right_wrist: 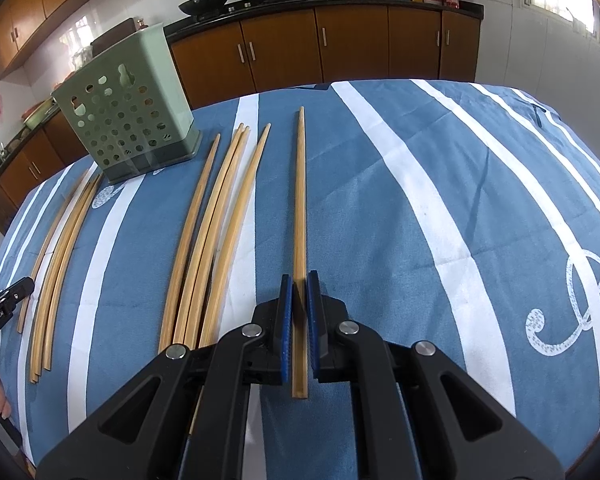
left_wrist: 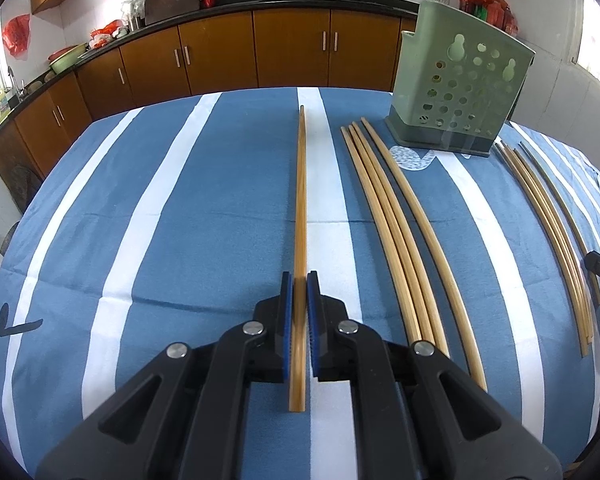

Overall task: Organize utensils
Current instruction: 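Pinch the chopsticks firmly in both tools and begin lifting them off the cloth, then carry both held chopsticks upright over the green utensil holder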

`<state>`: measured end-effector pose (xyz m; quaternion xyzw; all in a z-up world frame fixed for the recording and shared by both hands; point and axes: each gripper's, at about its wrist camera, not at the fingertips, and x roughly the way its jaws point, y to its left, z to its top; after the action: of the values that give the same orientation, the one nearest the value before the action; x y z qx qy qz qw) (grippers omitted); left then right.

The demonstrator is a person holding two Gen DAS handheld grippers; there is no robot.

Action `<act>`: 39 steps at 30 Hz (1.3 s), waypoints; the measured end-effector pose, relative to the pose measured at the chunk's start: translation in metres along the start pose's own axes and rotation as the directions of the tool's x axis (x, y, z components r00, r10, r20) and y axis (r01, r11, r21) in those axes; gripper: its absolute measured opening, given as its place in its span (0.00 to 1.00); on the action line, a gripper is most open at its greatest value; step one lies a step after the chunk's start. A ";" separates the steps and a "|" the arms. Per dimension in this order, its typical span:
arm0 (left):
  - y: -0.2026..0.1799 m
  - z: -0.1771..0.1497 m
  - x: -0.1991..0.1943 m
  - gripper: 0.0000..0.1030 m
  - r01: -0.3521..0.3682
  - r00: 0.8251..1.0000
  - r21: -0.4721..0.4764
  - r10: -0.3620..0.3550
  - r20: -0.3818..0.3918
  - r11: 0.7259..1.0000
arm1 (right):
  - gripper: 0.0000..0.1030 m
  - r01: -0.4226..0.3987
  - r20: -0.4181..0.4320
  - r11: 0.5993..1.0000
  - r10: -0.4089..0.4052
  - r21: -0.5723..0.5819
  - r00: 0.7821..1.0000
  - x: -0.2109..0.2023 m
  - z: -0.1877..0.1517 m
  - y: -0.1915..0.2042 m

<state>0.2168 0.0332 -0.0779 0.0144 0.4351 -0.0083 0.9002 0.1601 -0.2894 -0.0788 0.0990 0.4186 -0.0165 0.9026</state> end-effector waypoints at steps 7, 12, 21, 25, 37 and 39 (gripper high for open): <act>0.000 0.000 0.001 0.09 -0.005 1.000 0.005 0.005 0.000 1.000 | 0.08 -0.009 0.000 1.000 0.009 0.007 1.000 0.000 0.000 -0.001; 0.001 -0.001 0.001 0.09 0.005 1.000 -0.003 -0.005 0.001 1.000 | 0.08 -0.007 0.001 1.000 0.007 0.007 1.000 0.000 0.000 -0.001; 0.007 -0.002 -0.006 0.08 0.028 1.000 -0.008 -0.028 0.004 1.000 | 0.07 -0.008 0.011 1.000 0.008 -0.002 1.000 -0.005 -0.002 -0.002; 0.013 0.001 -0.024 0.08 0.047 0.998 -0.026 -0.046 0.040 0.999 | 0.07 -0.027 0.079 1.000 0.026 0.001 0.997 -0.028 0.003 -0.003; 0.029 0.048 -0.109 0.08 0.106 0.959 -0.090 -0.078 0.272 0.990 | 0.07 -0.081 0.327 0.997 0.081 -0.011 0.942 -0.092 0.040 0.004; 0.033 0.059 -0.121 0.08 0.119 0.946 -0.097 -0.083 0.313 0.988 | 0.07 -0.084 0.358 0.996 0.084 -0.015 0.930 -0.098 0.048 0.004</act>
<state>0.1886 0.0644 0.0544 -0.0614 0.2893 -0.0316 0.9547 0.1330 -0.2994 0.0262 0.1124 0.2427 0.0043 0.9636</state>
